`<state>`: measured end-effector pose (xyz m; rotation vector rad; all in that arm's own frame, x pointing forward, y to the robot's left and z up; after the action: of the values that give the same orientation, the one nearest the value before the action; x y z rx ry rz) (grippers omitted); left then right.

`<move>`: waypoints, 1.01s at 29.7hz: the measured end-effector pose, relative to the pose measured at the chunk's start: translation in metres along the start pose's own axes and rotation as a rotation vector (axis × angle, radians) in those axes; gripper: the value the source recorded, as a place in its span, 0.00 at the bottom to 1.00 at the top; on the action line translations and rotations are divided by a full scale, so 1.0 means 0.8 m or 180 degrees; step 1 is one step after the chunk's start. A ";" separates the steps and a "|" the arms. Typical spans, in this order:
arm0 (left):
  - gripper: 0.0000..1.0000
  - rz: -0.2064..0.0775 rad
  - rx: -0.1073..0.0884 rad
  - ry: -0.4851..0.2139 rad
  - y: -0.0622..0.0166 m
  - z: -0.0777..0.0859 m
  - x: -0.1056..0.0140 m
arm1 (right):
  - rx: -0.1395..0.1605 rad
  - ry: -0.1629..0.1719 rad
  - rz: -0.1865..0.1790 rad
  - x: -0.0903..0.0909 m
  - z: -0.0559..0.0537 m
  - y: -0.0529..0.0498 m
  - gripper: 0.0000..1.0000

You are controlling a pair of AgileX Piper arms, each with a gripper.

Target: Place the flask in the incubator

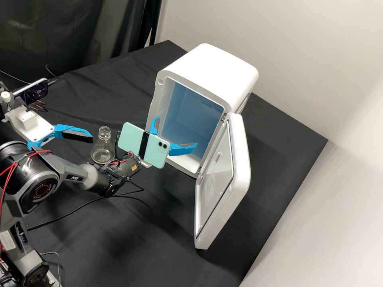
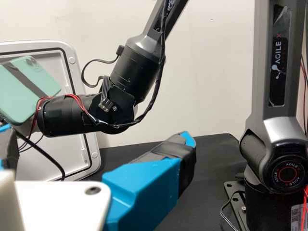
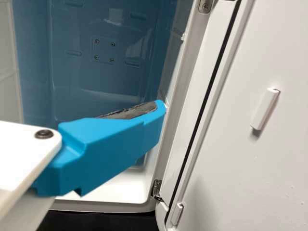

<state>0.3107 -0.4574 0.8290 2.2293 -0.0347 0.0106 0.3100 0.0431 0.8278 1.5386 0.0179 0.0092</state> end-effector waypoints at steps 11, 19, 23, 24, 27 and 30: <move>1.00 -0.0010 0.0000 0.0001 -0.0010 0.000 -0.001 | 0.0000 0.0000 0.0000 0.000 0.000 0.000 1.00; 1.00 -0.0082 -0.0022 0.0130 -0.0062 -0.015 -0.017 | 0.0000 0.0000 0.0000 0.000 0.000 0.000 1.00; 1.00 -0.0015 -0.0062 0.0212 0.0029 -0.023 -0.032 | 0.0000 0.0000 0.0000 0.000 0.000 0.000 1.00; 1.00 -0.0002 -0.0061 0.0227 0.0045 -0.025 -0.036 | 0.0000 0.0000 0.0000 0.000 0.000 0.000 1.00; 1.00 0.0009 -0.0060 0.0251 0.0063 -0.027 -0.043 | 0.0000 0.0000 0.0000 0.000 0.000 0.000 1.00; 1.00 -0.0009 -0.0061 0.0258 0.0046 -0.027 -0.047 | 0.0000 0.0000 0.0000 0.000 0.000 0.000 1.00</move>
<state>0.2728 -0.4419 0.8443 2.2077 0.0125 0.0986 0.3100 0.0431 0.8278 1.5386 0.0179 0.0092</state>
